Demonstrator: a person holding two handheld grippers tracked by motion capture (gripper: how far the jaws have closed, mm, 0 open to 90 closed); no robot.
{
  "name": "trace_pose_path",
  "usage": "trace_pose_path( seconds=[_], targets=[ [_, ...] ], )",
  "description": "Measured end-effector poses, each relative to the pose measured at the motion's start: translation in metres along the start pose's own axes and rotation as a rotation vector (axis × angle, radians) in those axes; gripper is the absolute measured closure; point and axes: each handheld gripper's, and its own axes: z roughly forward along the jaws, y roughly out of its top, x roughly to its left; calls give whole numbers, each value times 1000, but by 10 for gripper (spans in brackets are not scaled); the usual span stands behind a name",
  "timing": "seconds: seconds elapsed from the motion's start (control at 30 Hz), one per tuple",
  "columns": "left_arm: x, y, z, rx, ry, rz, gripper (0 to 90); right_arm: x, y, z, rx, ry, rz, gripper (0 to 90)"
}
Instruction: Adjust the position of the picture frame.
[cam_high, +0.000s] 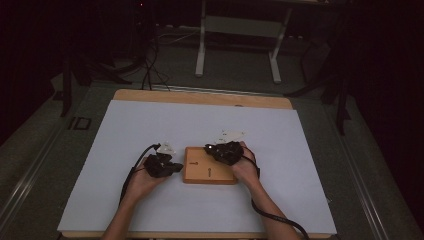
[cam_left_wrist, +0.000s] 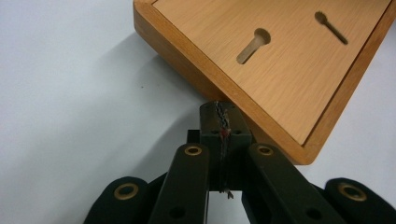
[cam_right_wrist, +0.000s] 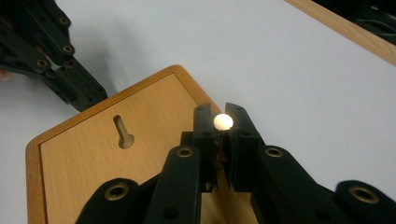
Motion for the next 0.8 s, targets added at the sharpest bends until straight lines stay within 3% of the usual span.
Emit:
trace_pose_path(
  seconds=[0.8],
  targets=[
    [1,2,4,-7,2,0,880,-13,-7,9,10,-16,74,840]
  ],
)
